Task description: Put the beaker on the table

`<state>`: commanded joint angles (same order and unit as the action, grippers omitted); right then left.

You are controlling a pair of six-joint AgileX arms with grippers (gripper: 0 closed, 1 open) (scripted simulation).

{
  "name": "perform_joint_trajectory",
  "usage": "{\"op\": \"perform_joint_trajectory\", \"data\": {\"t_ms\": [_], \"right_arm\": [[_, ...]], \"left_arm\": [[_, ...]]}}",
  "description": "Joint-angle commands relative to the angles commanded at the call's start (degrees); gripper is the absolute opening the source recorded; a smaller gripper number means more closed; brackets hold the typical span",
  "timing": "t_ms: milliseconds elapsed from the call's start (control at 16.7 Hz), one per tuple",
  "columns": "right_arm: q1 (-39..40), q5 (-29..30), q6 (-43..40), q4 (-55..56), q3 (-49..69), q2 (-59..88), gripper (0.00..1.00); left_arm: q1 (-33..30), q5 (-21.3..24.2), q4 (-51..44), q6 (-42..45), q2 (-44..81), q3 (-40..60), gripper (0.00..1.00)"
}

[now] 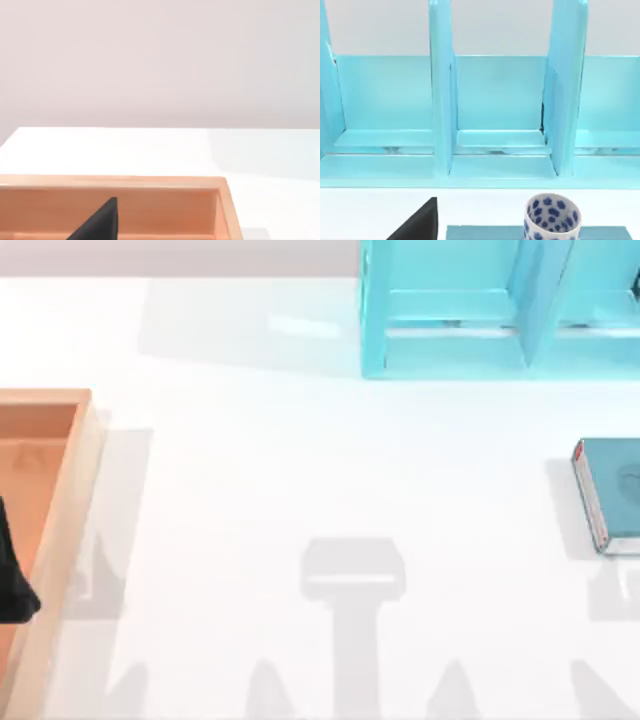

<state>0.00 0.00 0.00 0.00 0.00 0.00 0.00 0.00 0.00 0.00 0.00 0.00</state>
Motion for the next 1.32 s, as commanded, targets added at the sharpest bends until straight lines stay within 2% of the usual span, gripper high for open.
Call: {"op": "perform_joint_trajectory", "data": {"t_ms": [240, 480, 840, 1320], "right_arm": [[0.2, -0.4, 0.3, -0.9, 1.7, 1.0, 1.00], [0.5, -2.0, 1.5, -6.6, 11.7, 8.0, 1.00], [-0.8, -3.1, 2.4, -23.5, 37.9, 31.1, 1.00], [-4.1, -1.0, -1.5, -55.9, 77.1, 74.5, 1.00]], "left_arm": [[0.0, 0.0, 0.0, 0.0, 0.0, 0.0, 1.00], [0.0, 0.0, 0.0, 0.0, 0.0, 0.0, 1.00], [0.0, 0.0, 0.0, 0.0, 0.0, 0.0, 1.00], [0.0, 0.0, 0.0, 0.0, 0.0, 0.0, 1.00]]}}
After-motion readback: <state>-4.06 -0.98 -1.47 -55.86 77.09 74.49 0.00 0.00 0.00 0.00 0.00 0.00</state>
